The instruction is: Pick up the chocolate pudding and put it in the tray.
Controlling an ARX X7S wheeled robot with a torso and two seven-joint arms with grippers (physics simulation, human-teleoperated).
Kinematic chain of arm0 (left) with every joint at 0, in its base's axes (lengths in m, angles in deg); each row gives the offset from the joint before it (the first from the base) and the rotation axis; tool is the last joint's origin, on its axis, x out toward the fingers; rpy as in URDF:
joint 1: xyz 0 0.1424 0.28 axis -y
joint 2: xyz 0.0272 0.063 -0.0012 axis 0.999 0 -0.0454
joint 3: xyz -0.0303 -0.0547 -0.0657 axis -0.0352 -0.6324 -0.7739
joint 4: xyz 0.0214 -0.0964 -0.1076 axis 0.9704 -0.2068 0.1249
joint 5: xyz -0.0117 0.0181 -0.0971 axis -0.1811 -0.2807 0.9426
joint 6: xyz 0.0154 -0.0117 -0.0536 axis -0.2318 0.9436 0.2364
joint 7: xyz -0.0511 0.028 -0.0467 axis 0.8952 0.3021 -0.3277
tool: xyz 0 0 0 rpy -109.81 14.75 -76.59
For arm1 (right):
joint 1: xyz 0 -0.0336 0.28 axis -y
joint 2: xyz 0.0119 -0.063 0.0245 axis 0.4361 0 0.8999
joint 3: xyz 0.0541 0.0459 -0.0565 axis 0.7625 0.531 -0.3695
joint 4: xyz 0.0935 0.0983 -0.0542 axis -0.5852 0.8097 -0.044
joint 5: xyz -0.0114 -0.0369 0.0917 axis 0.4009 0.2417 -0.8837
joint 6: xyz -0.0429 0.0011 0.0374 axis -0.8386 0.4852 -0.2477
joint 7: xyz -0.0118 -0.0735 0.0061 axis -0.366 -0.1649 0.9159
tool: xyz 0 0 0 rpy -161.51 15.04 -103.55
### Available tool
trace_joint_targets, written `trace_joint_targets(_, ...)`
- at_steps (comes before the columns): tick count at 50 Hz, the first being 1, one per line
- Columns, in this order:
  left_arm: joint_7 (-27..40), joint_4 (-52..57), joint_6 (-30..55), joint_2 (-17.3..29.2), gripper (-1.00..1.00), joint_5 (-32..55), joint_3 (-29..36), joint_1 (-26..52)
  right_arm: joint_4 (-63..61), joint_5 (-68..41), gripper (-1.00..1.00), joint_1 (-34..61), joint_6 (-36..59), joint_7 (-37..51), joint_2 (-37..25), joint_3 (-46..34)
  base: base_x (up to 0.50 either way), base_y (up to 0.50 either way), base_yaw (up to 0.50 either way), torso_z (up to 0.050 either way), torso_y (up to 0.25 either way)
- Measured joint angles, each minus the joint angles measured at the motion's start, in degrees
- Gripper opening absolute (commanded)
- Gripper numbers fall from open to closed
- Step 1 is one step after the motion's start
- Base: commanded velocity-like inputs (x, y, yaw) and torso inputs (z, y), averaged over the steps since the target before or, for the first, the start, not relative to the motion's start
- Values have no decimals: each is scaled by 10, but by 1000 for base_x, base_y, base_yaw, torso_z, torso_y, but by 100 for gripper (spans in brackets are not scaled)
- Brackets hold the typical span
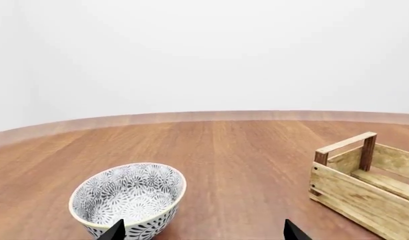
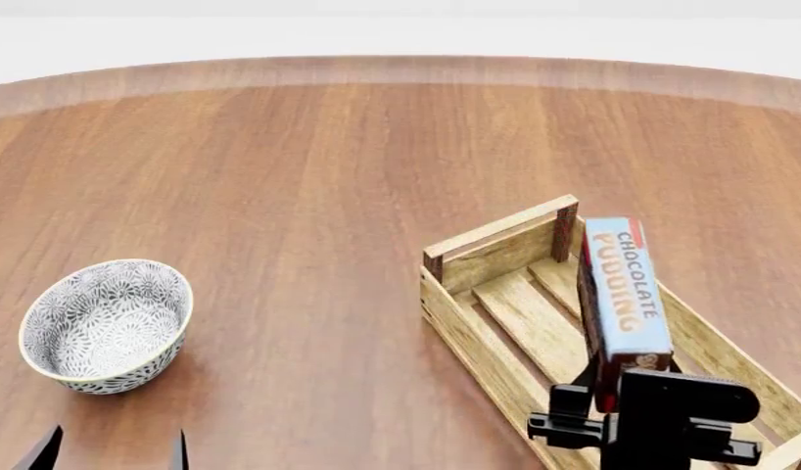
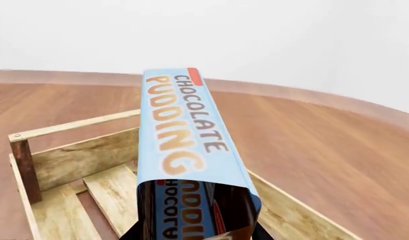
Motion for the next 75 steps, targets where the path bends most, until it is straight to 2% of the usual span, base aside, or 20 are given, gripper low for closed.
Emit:
trace_joint_targets(20,3,-11,-4,1,100,2,6,5,45,34,-100,13,-13,15,-9,47,0,0,0,0,0)
trace_joint_targets(67,9,-27,-9,5,100,8,18,13,49,72,-100,22,4,-5,-5,136,0,0,0,0,0)
trace_joint_targets(68,9,-27,-9,5,100,8,18,13,49,72,100,22,5,-5,-5,138,0,0,0,0,0)
trace_joint_targets(75,11,-25,-8,7,100,9,20,13,49,86,100,23,7,-5,-5,147,0,0,0,0,0)
